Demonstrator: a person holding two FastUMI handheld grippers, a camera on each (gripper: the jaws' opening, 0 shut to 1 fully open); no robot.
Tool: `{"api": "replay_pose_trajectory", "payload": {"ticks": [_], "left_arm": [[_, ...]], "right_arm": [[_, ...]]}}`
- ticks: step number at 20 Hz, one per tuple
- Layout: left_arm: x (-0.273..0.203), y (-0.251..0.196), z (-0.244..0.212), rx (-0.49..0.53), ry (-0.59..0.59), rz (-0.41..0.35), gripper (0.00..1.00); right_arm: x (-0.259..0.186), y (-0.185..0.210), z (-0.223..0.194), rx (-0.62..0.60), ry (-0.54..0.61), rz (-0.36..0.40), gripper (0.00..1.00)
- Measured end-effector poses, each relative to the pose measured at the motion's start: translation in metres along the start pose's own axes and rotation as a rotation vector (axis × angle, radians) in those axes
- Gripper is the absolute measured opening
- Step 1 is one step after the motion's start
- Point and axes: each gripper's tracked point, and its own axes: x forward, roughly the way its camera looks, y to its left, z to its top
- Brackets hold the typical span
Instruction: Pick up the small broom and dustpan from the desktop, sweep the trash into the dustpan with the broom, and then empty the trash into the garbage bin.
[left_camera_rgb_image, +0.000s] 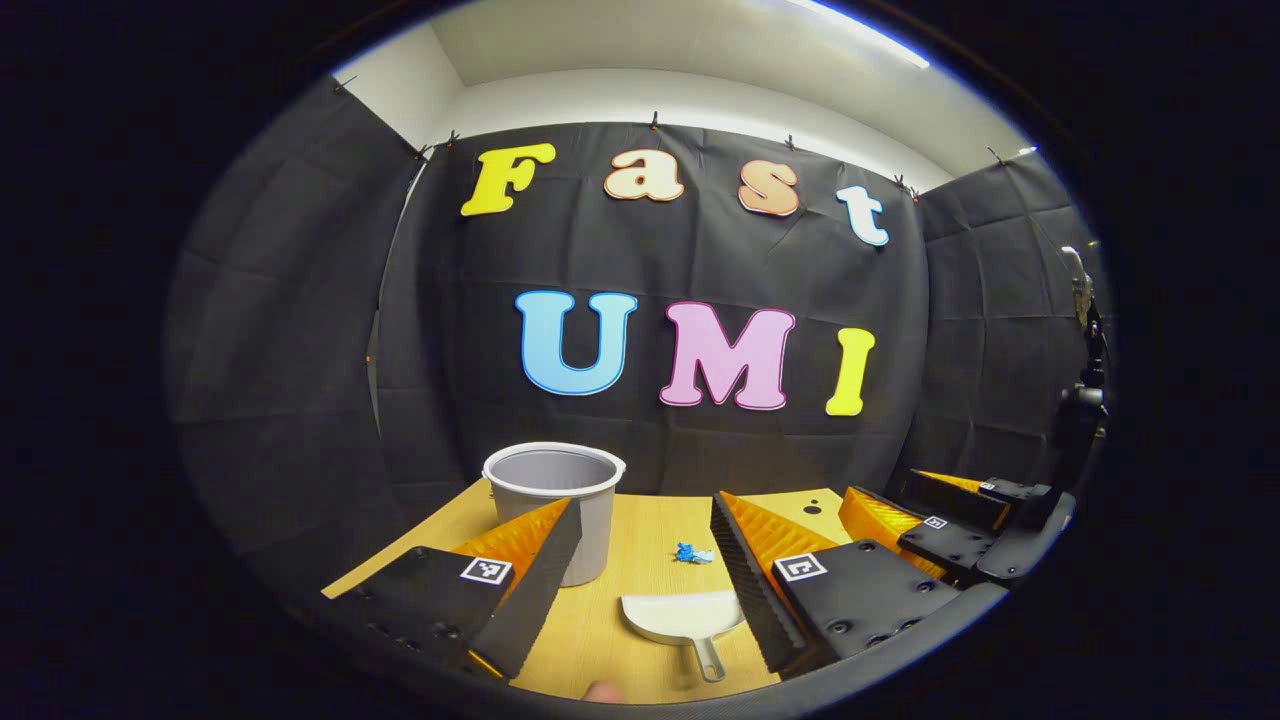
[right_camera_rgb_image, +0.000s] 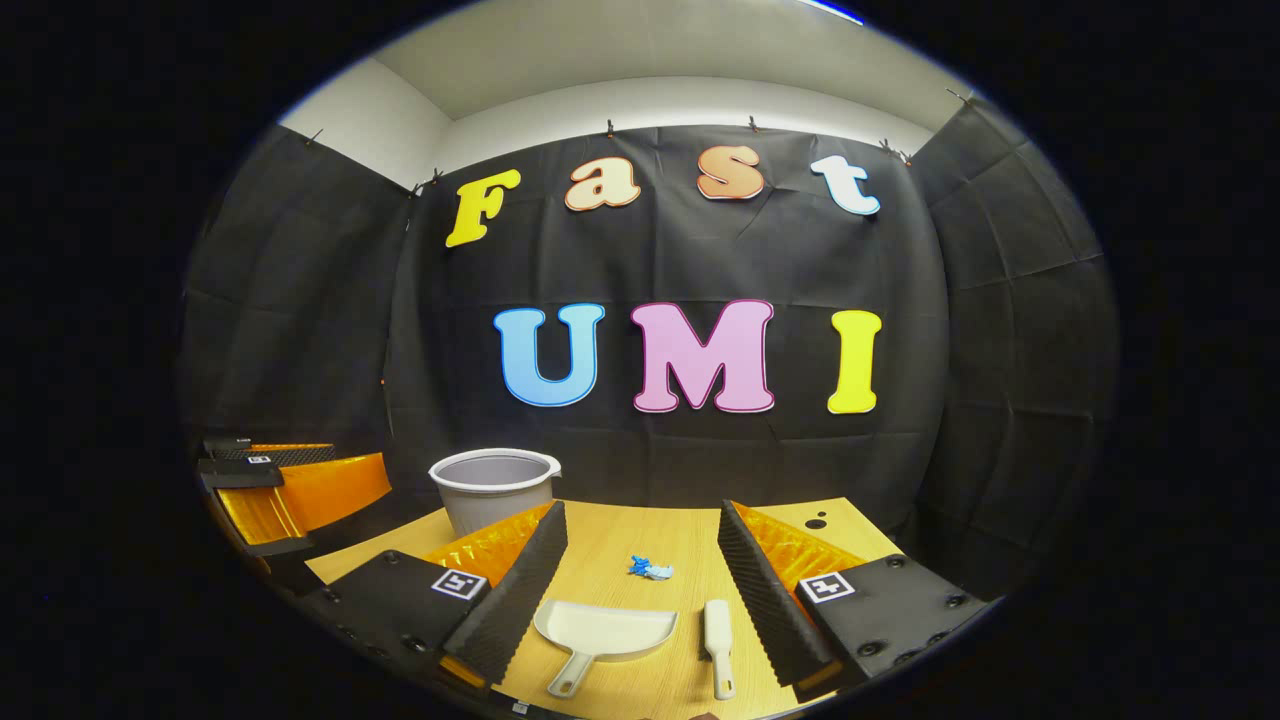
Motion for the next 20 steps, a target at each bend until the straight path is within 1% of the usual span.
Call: {"api": "replay_pose_trajectory", "payload": {"ticks": [4, 7, 9, 10, 11, 13, 14, 15, 17, 19, 20], "left_arm": [[0.006, 0.000, -0.003, -0.024, 0.012, -0.018, 0.78], [0.011, -0.007, -0.005, -0.052, 0.019, -0.053, 0.78], [0.016, -0.010, -0.010, -0.077, 0.041, -0.060, 0.78], [0.022, -0.017, -0.018, -0.107, 0.074, -0.070, 0.78], [0.025, -0.023, -0.020, -0.116, 0.079, -0.085, 0.78], [0.031, -0.025, -0.018, -0.113, 0.064, -0.084, 0.78], [0.034, -0.028, -0.019, -0.102, 0.056, -0.075, 0.76], [0.044, -0.030, -0.029, -0.050, 0.073, -0.048, 0.78], [0.056, -0.036, -0.046, -0.008, 0.114, -0.041, 0.78], [0.068, -0.045, -0.070, -0.030, 0.184, -0.056, 0.78], [0.076, -0.053, -0.091, -0.064, 0.247, -0.071, 0.78]], "right_arm": [[-0.001, -0.004, 0.003, -0.020, -0.014, -0.019, 0.97], [-0.001, -0.008, 0.005, -0.026, -0.017, -0.039, 0.97], [-0.001, -0.011, 0.004, -0.033, -0.012, -0.044, 0.97], [0.000, -0.019, 0.004, -0.039, -0.004, -0.052, 0.97], [0.001, -0.023, 0.004, -0.039, 0.000, -0.059, 0.97], [0.009, -0.033, 0.001, -0.030, 0.016, -0.064, 0.97], [0.013, -0.037, -0.001, -0.029, 0.024, -0.063, 0.97], [0.020, -0.043, -0.003, -0.028, 0.038, -0.059, 0.97], [0.029, -0.053, -0.008, -0.024, 0.057, -0.054, 0.97], [0.040, -0.064, -0.013, -0.029, 0.078, -0.048, 0.97], [0.046, -0.072, -0.016, -0.034, 0.088, -0.043, 0.97]]}}
